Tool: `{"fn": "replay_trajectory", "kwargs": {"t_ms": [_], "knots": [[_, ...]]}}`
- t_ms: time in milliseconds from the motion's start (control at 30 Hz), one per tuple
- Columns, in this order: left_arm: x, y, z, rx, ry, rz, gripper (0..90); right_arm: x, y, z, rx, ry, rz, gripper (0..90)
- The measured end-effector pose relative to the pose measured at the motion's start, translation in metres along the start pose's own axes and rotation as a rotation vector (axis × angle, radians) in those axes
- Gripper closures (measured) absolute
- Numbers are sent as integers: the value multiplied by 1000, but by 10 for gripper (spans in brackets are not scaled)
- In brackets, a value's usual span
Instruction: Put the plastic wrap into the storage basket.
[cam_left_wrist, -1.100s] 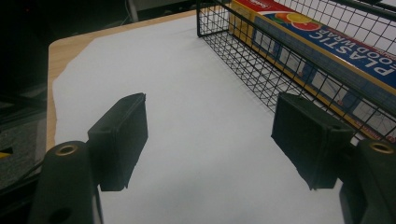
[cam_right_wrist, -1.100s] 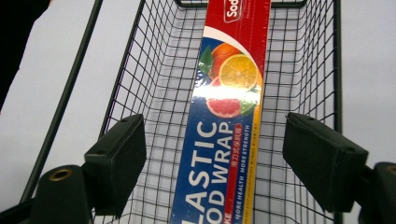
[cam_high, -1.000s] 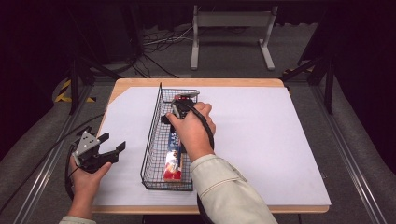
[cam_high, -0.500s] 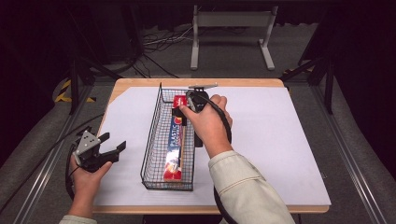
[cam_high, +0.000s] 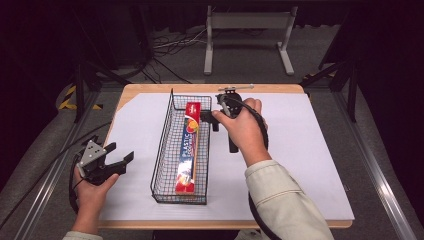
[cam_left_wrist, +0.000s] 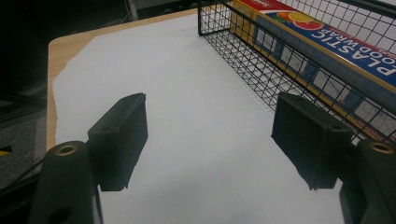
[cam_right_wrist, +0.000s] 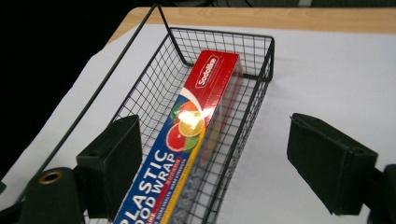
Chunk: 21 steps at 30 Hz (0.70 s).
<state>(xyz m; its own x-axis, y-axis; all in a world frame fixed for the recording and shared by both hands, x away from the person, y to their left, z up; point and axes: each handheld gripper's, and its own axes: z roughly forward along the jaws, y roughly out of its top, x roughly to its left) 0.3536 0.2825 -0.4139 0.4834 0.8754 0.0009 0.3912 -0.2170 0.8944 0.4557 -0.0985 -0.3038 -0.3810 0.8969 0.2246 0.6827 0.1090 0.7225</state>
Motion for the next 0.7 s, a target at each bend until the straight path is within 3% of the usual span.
{"fn": "replay_trajectory", "kwargs": {"t_ms": [100, 200, 433, 700], "knots": [[1, 0, 0, -1, 5, -4, 270, -14, 0, -5, -32, 15, -79, 181], [1, -1, 0, 1, 5, -5, 271, -29, 0, -13, -43, 11, -105, 174], [4, -1, 0, 13, 9, -11, 270, -60, 0, -29, -88, -9, -124, 174], [6, -1, -1, 26, 7, -16, 267, -86, 0, -48, -102, -37, -122, 172]]}}
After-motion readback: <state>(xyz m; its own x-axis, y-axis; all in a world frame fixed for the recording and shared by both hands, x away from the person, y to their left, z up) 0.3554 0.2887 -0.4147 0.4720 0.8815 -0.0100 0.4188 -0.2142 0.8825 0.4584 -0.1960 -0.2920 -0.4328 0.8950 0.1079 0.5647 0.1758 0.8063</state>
